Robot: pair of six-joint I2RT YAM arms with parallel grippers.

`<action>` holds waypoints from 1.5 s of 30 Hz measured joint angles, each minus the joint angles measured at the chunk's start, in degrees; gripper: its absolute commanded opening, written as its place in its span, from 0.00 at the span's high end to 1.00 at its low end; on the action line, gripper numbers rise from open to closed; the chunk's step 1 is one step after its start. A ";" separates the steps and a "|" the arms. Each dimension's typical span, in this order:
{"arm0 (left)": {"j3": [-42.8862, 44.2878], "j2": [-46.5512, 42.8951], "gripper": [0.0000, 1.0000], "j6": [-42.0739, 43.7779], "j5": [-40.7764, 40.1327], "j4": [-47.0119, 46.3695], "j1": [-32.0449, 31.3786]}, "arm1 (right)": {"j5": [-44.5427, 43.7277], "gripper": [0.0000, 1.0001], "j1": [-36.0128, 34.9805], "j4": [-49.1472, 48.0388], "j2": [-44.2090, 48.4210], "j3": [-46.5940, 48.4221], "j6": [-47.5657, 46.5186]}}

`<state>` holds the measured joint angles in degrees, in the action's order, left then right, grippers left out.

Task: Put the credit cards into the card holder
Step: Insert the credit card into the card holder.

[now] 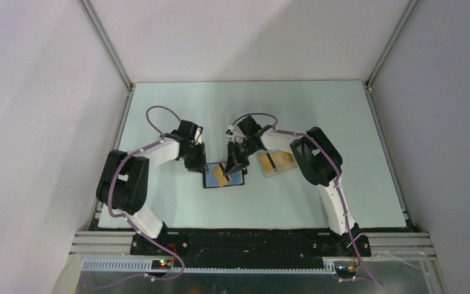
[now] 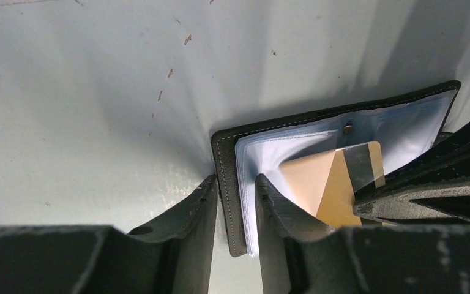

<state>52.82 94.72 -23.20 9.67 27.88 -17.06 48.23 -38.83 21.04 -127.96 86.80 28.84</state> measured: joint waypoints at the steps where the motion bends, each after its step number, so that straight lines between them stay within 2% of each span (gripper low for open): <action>1: 0.00 0.00 0.65 0.20 0.00 0.00 0.00 | -0.22 1.00 0.02 -0.15 0.00 0.07 0.11; 6: 0.00 0.07 0.73 0.79 -0.24 0.09 0.00 | -1.62 1.00 0.07 -0.57 0.00 0.83 1.03; 10: 0.00 0.17 0.76 0.90 -0.50 0.20 0.00 | -3.13 1.00 0.07 -0.35 0.02 1.36 0.98; 18: 0.00 0.28 0.75 1.01 -0.44 0.20 -0.02 | -4.04 1.00 0.02 -1.20 0.24 1.18 1.99; 24: 0.00 0.20 0.70 1.05 -0.59 0.22 -0.02 | -4.90 1.00 -0.13 -4.17 1.16 -1.16 4.87; 34: -0.66 -0.46 0.70 1.25 -1.20 -0.44 -0.28 | -9.92 1.00 -1.07 -9.44 5.03 -6.23 8.96; 45: -0.46 -0.46 0.70 1.36 -1.66 -0.17 -0.44 | -10.54 1.00 -1.14 -13.57 5.79 -9.11 12.17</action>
<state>52.36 94.26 -21.85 8.01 27.70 -17.50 37.69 -39.97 7.46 -122.17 77.69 41.01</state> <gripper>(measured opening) 0.299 0.009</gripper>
